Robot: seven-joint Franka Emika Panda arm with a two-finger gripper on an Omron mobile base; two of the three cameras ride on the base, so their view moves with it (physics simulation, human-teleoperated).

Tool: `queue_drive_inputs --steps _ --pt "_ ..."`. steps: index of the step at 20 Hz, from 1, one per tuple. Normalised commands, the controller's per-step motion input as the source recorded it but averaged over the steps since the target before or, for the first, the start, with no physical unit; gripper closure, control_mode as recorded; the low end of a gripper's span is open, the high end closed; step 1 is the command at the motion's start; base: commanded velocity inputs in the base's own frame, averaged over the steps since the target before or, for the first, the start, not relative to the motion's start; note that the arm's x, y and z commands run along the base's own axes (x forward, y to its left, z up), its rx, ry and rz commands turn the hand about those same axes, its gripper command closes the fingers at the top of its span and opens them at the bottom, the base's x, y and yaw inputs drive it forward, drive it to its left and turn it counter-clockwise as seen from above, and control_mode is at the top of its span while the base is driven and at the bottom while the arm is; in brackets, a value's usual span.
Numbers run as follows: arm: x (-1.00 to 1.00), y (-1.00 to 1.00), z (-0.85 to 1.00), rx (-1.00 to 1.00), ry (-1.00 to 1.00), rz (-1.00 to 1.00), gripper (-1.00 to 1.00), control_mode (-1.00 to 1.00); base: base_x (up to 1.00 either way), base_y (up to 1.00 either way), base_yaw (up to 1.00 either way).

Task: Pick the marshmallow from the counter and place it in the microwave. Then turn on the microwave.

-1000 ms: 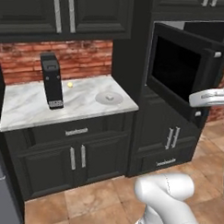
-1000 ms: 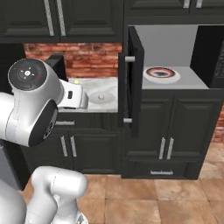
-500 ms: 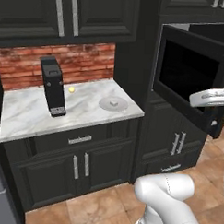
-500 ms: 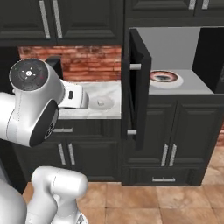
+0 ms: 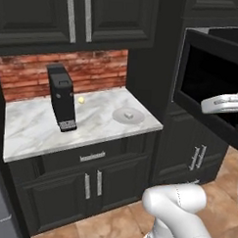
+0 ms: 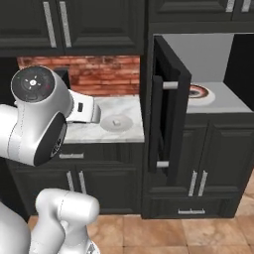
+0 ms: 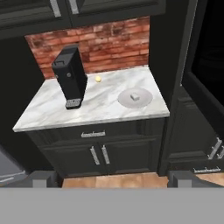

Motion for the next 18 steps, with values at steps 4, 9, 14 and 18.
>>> queue_drive_inputs --steps 4,9,14,18 --pt "0.00 0.00 0.00 0.00 0.00 0.00 -1.00 1.00 0.32 0.39 -0.04" --pt "0.00 0.00 0.00 0.00 0.00 0.00 -1.00 1.00 0.35 0.34 -0.05" --pt "0.00 0.00 0.00 0.00 0.00 0.00 -1.00 1.00 0.35 0.33 -0.05" --pt "0.00 0.00 0.00 0.00 0.00 0.00 -1.00 1.00 0.33 0.34 -0.05"
